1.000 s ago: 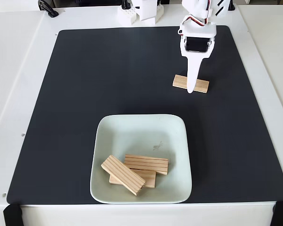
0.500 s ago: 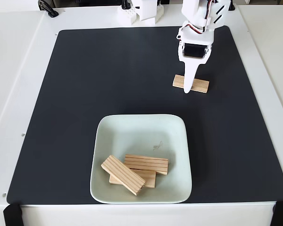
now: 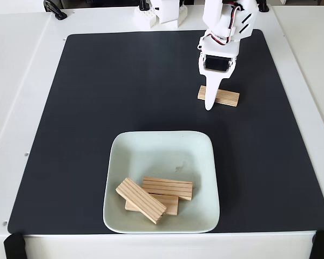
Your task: Pick up the wooden block and place them on the plate.
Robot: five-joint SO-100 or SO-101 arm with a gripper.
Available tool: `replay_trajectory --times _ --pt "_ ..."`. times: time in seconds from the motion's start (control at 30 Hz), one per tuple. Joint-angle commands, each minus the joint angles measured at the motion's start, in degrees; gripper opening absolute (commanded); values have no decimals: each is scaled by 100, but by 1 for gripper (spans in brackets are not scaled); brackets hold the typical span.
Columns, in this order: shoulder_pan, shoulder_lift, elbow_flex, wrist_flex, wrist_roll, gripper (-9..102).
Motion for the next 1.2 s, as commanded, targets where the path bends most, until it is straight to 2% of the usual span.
replay_trajectory --times 0.0,0.23,0.5,0.63,0.97,1.17 --pt "44 35 -88 9 211 24" --pt "53 44 -70 18 246 -1" --pt "53 185 -88 18 167 -1" --pt "149 1257 -62 -53 70 0" --pt "448 4614 1688 -70 -2083 0" --pt "817 5607 2206 -88 -2900 0"
